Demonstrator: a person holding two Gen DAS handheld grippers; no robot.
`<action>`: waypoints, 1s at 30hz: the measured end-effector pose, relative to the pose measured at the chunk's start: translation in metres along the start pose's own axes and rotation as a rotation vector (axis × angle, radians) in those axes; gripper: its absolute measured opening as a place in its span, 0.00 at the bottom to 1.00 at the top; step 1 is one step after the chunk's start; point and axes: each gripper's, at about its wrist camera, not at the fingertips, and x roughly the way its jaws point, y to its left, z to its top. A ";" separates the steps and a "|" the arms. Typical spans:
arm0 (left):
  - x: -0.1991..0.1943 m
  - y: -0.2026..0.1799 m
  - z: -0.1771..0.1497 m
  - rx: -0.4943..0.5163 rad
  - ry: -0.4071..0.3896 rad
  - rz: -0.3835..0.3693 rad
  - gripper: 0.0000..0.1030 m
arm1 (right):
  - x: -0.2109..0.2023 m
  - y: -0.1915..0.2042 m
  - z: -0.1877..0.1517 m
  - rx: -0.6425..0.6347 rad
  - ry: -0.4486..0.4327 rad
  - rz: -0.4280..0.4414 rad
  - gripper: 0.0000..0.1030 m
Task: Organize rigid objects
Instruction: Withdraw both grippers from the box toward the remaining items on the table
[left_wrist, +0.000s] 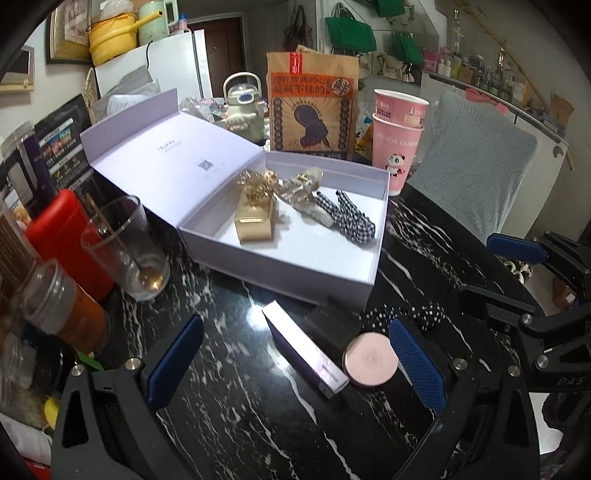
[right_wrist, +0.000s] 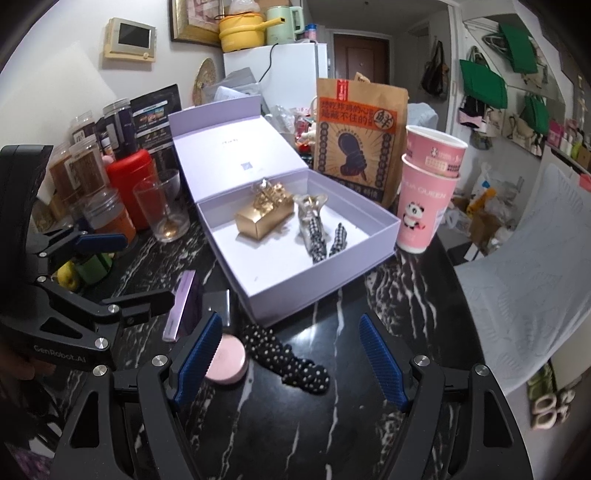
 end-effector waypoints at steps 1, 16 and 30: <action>0.001 0.001 -0.002 -0.005 0.004 -0.004 0.99 | 0.000 0.000 -0.002 0.002 0.001 0.002 0.75; 0.025 0.002 -0.024 -0.017 0.068 -0.021 0.99 | 0.023 -0.005 -0.034 0.066 0.079 0.021 0.75; 0.049 0.013 -0.036 -0.071 0.126 -0.042 0.99 | 0.042 -0.003 -0.053 0.098 0.120 0.036 0.75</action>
